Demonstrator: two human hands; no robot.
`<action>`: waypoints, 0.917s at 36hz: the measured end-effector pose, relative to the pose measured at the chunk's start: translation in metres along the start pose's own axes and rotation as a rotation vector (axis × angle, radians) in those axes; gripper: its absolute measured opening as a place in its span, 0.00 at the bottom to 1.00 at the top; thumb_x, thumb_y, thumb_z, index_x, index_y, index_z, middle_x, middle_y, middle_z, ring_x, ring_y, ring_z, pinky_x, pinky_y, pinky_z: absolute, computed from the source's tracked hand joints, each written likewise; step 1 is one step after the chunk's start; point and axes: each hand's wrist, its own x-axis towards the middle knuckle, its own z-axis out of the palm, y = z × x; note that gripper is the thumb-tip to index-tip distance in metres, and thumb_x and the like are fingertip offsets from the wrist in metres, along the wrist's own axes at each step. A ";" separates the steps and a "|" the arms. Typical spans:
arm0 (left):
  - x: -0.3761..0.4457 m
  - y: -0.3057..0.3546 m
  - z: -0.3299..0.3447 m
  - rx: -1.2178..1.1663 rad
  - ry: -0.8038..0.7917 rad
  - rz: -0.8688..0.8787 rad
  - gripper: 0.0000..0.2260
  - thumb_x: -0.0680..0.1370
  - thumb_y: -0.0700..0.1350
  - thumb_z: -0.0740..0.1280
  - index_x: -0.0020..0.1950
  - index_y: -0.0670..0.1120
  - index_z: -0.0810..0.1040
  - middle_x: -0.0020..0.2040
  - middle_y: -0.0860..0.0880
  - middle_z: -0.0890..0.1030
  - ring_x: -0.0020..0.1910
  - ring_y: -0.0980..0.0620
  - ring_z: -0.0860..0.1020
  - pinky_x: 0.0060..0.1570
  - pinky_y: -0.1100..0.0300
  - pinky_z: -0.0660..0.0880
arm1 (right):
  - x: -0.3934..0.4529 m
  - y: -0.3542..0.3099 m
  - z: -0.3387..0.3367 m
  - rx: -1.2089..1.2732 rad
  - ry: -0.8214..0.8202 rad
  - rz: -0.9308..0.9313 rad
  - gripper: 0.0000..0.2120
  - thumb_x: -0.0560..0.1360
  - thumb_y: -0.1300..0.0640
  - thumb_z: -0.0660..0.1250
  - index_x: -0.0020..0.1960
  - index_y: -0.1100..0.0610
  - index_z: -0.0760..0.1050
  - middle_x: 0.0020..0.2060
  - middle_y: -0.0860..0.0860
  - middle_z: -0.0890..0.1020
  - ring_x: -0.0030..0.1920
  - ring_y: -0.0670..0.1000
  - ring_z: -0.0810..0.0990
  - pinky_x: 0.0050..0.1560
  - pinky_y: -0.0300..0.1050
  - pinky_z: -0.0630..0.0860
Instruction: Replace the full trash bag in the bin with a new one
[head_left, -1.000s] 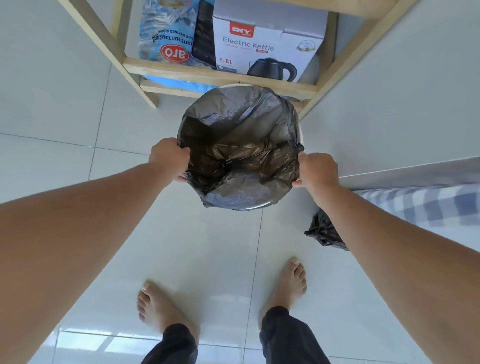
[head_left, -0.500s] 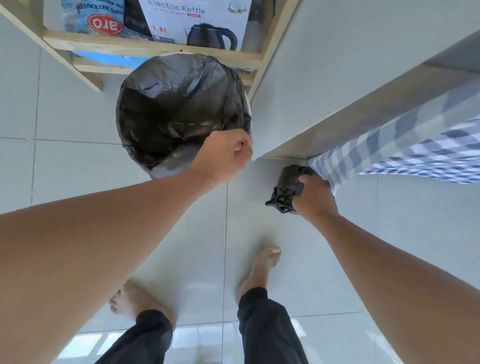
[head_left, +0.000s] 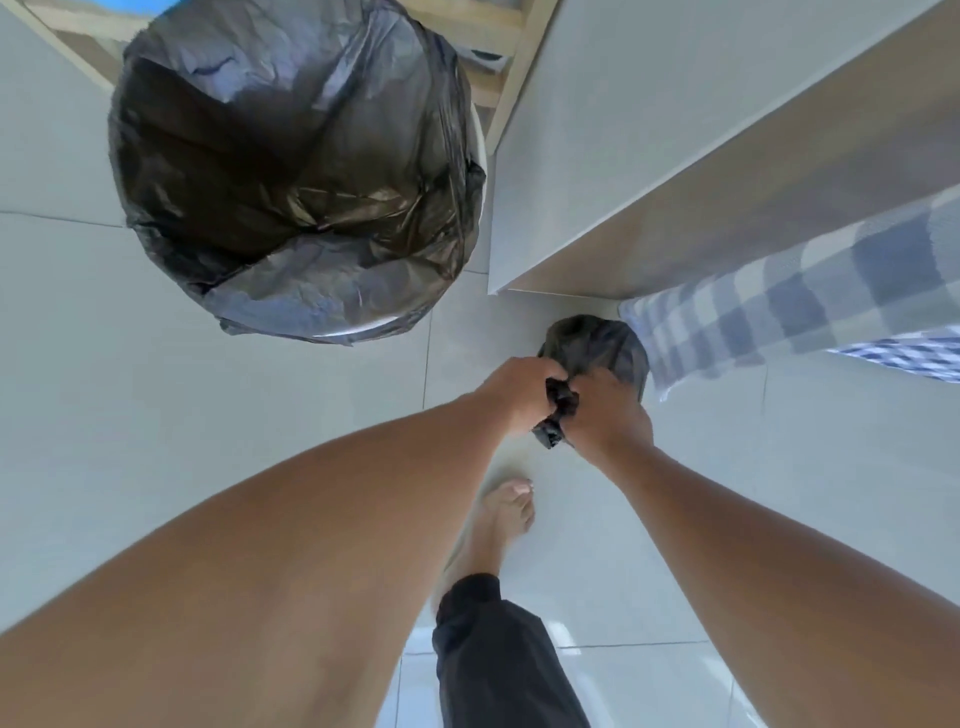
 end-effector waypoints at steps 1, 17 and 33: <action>-0.002 -0.001 -0.001 -0.039 0.031 -0.021 0.17 0.77 0.36 0.66 0.65 0.47 0.80 0.60 0.42 0.81 0.56 0.42 0.80 0.52 0.57 0.78 | -0.002 -0.002 0.000 0.060 0.025 0.012 0.10 0.73 0.60 0.62 0.51 0.54 0.79 0.46 0.53 0.80 0.47 0.57 0.79 0.42 0.47 0.77; -0.157 0.035 -0.118 -0.193 -0.013 0.007 0.19 0.68 0.35 0.66 0.58 0.46 0.81 0.48 0.48 0.86 0.48 0.50 0.84 0.51 0.58 0.80 | -0.105 -0.092 -0.126 0.735 0.077 0.045 0.10 0.73 0.65 0.62 0.45 0.57 0.82 0.42 0.56 0.85 0.38 0.56 0.84 0.36 0.48 0.83; -0.431 0.132 -0.289 0.078 0.287 -0.034 0.07 0.75 0.42 0.69 0.43 0.38 0.80 0.36 0.44 0.77 0.36 0.48 0.73 0.31 0.59 0.66 | -0.319 -0.223 -0.344 0.773 0.004 -0.190 0.11 0.75 0.60 0.70 0.34 0.52 0.79 0.33 0.53 0.82 0.33 0.53 0.82 0.31 0.42 0.82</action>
